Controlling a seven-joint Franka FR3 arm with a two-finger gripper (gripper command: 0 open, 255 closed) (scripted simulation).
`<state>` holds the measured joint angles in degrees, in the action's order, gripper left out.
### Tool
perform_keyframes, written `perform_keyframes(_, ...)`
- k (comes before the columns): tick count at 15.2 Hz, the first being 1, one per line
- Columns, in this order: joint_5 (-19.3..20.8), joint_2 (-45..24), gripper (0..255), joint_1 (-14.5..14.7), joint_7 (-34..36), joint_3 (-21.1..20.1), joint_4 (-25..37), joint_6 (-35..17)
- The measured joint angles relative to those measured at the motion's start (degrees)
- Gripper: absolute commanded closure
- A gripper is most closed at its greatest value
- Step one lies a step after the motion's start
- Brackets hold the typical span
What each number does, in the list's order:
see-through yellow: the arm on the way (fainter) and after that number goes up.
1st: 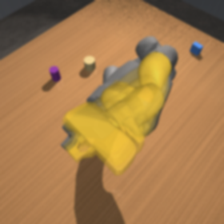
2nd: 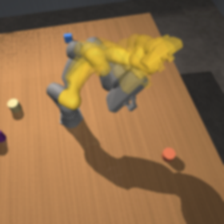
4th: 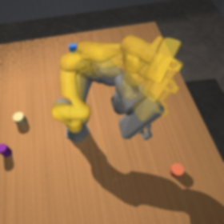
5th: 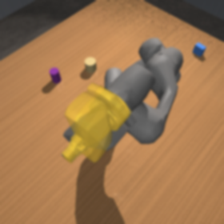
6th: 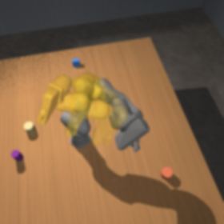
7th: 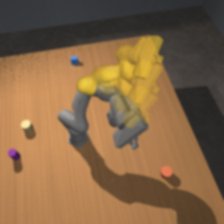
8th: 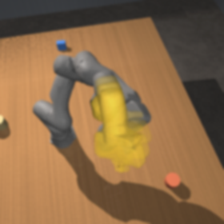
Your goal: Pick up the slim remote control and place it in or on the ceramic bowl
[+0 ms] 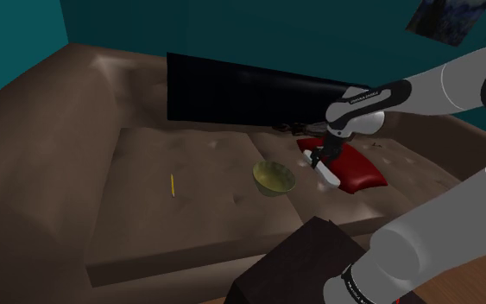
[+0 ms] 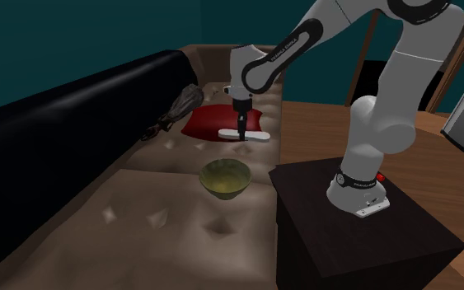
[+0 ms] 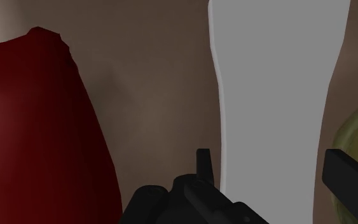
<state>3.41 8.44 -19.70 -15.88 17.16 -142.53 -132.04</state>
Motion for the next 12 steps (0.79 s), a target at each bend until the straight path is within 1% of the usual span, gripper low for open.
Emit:
perform_keyframes(5, 0.7, 2.7, 255, -0.2, 0.5, -0.2, 1.5, 4.2)
perform_keyframes(7, 0.5, 3.2, 255, 0.7, 2.4, -1.5, 1.6, 4.8)
perform_keyframes(12, -1.1, 3.2, 255, 4.1, 9.2, -6.0, 2.1, 5.4)
